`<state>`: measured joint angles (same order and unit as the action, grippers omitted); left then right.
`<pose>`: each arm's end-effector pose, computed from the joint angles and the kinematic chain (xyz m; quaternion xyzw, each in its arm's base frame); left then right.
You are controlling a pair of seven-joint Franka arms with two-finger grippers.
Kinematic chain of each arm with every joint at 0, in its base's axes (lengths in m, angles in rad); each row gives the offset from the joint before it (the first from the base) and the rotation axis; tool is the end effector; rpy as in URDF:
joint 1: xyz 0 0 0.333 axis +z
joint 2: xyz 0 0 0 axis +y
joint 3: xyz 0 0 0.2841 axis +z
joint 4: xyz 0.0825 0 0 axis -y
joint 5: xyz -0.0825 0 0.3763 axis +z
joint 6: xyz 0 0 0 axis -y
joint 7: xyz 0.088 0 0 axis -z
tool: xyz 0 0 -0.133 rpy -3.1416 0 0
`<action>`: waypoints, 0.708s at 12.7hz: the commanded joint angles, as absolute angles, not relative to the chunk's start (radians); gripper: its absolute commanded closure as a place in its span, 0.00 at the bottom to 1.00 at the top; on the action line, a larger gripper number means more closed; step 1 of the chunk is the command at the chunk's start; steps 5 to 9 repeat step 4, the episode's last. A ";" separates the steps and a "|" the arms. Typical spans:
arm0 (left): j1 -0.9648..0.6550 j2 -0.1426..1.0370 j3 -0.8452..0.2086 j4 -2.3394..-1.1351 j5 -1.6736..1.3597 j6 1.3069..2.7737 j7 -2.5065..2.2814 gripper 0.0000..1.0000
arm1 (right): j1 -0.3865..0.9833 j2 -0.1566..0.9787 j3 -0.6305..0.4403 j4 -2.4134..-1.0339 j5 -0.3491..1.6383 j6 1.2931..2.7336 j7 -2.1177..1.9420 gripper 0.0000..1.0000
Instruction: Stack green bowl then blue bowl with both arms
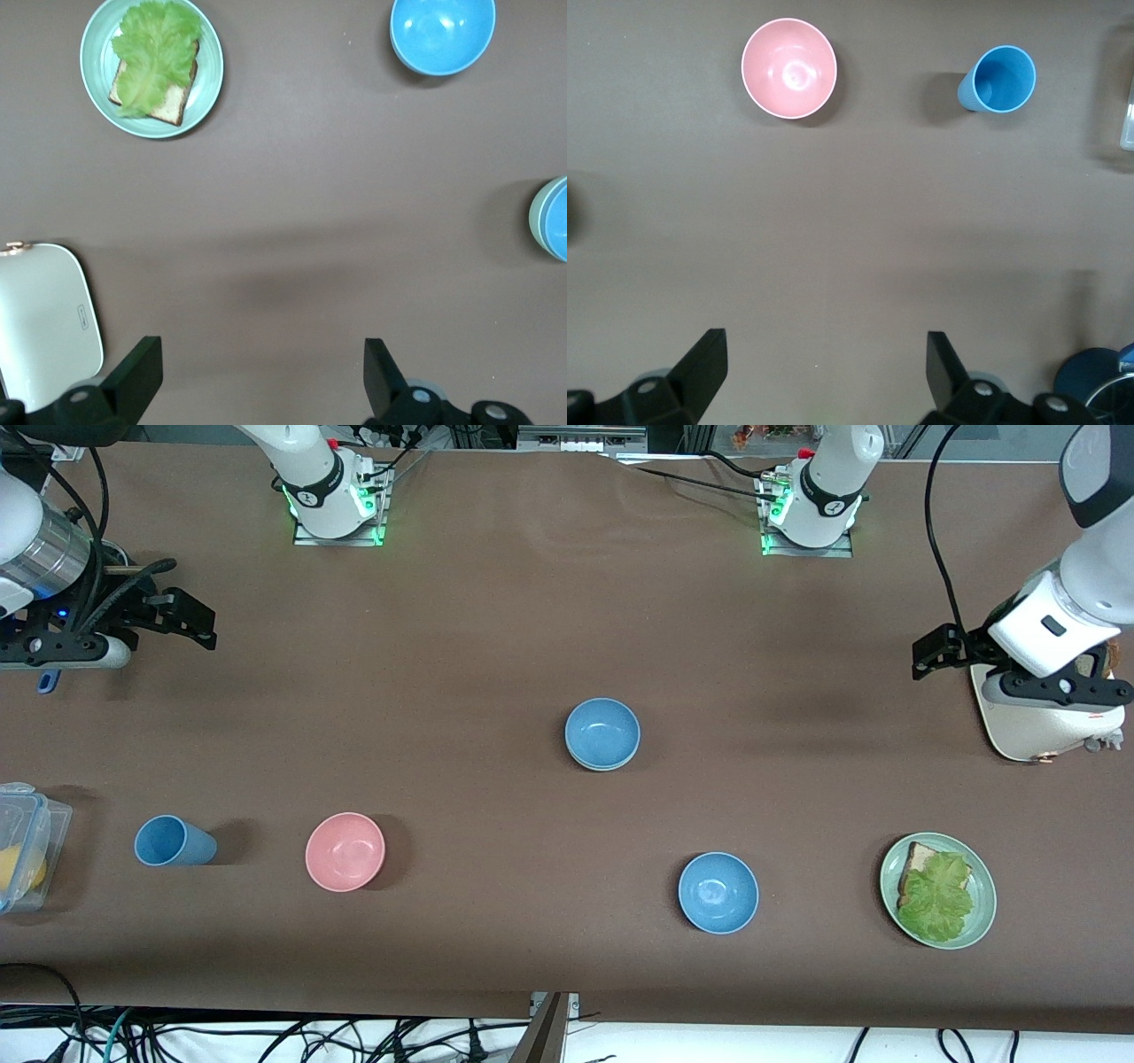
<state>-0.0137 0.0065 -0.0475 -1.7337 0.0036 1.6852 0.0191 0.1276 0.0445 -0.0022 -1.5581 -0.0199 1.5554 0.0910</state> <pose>0.5487 -0.0331 0.4968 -0.9988 0.0404 0.0275 0.0022 0.5514 0.0668 0.5467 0.9995 0.0173 -0.0224 0.0125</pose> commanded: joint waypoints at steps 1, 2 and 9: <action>-0.017 -0.063 -0.054 -1.798 0.020 1.700 0.006 0.00 | 0.127 0.049 -0.005 -1.542 -0.026 1.545 0.089 0.01; -0.017 -0.063 -0.054 -1.798 0.020 1.697 0.006 0.00 | 0.127 0.049 -0.003 -1.542 -0.026 1.545 0.089 0.01; -0.017 -0.061 -0.054 -1.796 0.020 1.689 0.006 0.00 | 0.127 0.049 -0.005 -1.542 -0.026 1.545 0.089 0.01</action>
